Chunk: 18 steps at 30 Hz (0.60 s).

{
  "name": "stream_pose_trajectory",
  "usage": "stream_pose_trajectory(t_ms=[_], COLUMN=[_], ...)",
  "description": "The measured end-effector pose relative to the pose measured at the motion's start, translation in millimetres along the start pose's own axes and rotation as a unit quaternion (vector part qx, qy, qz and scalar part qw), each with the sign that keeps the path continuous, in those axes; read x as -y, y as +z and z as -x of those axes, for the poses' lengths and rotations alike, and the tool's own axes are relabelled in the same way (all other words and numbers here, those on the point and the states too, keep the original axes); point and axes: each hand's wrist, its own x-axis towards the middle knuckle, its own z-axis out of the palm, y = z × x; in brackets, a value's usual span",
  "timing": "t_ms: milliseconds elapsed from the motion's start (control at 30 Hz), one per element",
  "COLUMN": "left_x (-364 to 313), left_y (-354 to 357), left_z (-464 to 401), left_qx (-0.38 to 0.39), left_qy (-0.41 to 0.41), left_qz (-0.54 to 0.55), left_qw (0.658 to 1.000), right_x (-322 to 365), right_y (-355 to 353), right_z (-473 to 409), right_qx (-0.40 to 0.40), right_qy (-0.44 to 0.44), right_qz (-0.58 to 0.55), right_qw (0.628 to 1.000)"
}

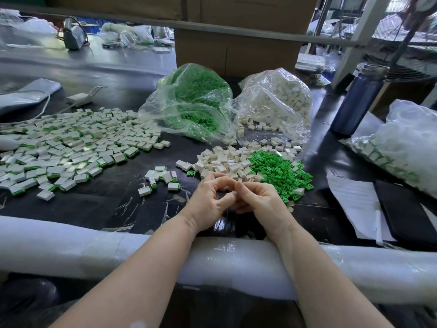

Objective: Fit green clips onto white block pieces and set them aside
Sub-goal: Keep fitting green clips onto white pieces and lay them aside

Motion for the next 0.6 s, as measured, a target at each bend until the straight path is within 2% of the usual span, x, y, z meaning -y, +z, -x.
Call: stream_pose_trajectory(t_ms=[300,600], left_x=[-3.0,-2.3], left_y=[-0.6,0.5], left_z=[1.6,1.3], left_qx=[0.011,0.018], left_qy=[0.01,0.006], left_qz=[-0.011,-0.016], left_qw=[1.0,1.0], right_x=[-0.9,-0.8], right_y=[-4.1,-3.4], right_z=[-0.4,-0.4], right_qx=[0.01,0.005], right_qy=[0.038,0.037], right_qz=[-0.082,-0.075], right_qw=[0.996,0.996])
